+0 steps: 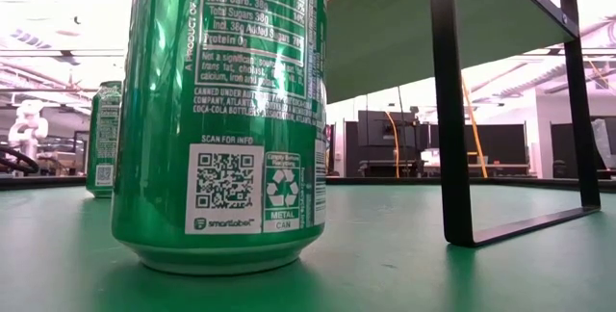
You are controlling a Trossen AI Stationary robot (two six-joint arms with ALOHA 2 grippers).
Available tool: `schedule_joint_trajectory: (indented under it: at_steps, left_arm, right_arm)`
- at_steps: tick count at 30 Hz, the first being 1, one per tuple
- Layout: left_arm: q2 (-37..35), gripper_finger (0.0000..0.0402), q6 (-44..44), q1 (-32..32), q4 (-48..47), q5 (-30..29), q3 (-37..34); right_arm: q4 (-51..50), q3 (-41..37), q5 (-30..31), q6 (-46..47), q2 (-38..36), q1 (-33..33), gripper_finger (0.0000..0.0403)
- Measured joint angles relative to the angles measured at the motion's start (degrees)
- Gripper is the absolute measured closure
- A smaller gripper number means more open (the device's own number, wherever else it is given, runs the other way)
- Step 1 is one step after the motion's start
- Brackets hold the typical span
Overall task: Place canned beverage on shelf
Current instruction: Put the red soda can on the shelf aligned with the other red soda can
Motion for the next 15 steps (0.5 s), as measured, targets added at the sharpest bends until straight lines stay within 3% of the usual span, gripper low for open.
schedule_joint_trajectory:
  at_steps: [7, 15]
  left_arm:
    - [0.0, 0.0117, -4.57, 3.04, -2.6, 6.41, 0.0]
    - [0.0, 0.0117, -4.53, 3.61, -3.93, 6.62, 0.0]
  right_arm:
    - [-1.29, 3.48, -0.35, 0.16, 1.76, 0.75, 0.0023]
    - [-3.78, 7.62, -1.93, 0.76, 4.27, -0.16, 0.0023]
